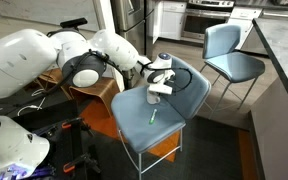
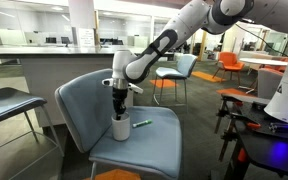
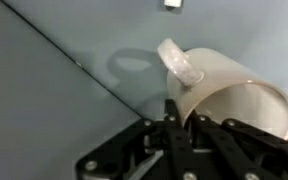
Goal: Move the mug backward
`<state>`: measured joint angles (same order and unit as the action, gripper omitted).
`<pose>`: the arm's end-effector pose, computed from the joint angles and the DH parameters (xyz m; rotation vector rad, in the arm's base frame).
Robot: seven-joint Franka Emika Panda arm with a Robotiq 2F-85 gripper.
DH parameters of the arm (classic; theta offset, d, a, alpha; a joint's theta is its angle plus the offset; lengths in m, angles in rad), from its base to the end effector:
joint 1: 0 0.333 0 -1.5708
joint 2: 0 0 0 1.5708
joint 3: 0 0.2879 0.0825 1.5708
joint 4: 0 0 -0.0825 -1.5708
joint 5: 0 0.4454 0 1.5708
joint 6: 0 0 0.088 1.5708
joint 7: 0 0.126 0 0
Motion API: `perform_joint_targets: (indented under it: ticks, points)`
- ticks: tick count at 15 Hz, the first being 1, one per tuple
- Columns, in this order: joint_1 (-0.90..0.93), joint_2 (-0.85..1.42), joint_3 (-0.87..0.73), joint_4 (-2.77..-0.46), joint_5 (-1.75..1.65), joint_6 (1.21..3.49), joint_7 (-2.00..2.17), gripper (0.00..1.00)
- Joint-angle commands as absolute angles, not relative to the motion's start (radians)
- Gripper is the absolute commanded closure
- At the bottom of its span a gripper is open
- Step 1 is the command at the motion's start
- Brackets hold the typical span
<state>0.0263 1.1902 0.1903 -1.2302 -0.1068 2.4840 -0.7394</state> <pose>0.7424 0.1364 -0.0265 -2.7456 -1.3484 -0.1639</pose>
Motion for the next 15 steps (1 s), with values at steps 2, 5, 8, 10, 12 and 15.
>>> perform_joint_targets:
  ticks: [2,5,8,10,12,15]
  points:
    - [0.044,1.23,0.164,-1.156,-0.139,2.451,-0.691,0.62]
    - [0.035,1.227,0.166,-1.148,-0.129,2.428,-0.688,0.41]
    - [0.021,1.193,0.178,-1.163,-0.114,2.383,-0.672,0.19]
    - [0.012,1.156,0.185,-1.178,-0.105,2.339,-0.653,0.04]
    - [0.01,1.11,0.184,-1.19,-0.1,2.271,-0.627,0.0]
    - [0.002,1.03,0.188,-1.199,-0.062,2.086,-0.564,0.0]
